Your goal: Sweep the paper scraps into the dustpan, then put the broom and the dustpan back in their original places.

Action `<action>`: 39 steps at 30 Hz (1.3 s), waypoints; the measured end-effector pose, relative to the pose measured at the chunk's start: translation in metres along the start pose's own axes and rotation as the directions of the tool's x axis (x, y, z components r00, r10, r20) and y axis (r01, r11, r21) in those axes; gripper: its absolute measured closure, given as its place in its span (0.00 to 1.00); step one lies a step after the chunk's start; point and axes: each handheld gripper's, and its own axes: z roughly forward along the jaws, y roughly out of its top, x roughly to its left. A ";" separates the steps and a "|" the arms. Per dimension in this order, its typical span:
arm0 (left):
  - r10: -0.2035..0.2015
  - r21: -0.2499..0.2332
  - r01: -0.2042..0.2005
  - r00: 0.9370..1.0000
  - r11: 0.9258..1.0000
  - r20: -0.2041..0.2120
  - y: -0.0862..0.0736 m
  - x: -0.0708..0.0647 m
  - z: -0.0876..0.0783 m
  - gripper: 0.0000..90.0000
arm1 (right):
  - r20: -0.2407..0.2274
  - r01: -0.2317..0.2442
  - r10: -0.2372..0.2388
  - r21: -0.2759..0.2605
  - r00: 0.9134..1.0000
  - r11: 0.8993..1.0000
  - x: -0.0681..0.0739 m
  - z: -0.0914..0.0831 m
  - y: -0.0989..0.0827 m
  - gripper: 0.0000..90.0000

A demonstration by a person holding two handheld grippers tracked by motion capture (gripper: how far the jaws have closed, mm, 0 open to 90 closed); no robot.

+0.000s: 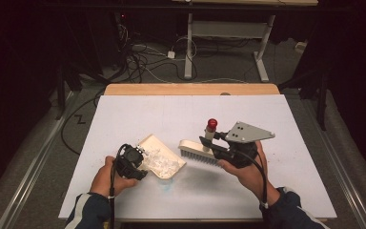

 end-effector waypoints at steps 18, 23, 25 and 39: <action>-0.075 -0.063 0.074 0.997 0.995 -0.012 -0.006 0.012 -0.003 0.70 | -0.004 -0.040 0.040 0.086 0.999 0.996 -0.043 -0.076 -0.025 0.78; -0.117 -0.090 0.115 0.993 0.989 -0.017 -0.012 0.019 -0.004 0.70 | -0.014 -0.034 0.036 0.129 0.999 0.991 -0.048 -0.096 -0.031 0.78; -0.148 -0.103 0.144 0.988 0.984 -0.033 -0.015 0.024 -0.004 0.70 | -0.014 -0.037 0.039 0.150 0.999 0.988 -0.049 -0.103 -0.033 0.78; -0.297 -0.154 0.286 0.954 0.946 -0.050 -0.031 0.045 -0.004 0.70 | -0.138 -0.103 0.142 0.262 0.980 0.960 -0.074 -0.114 -0.044 0.78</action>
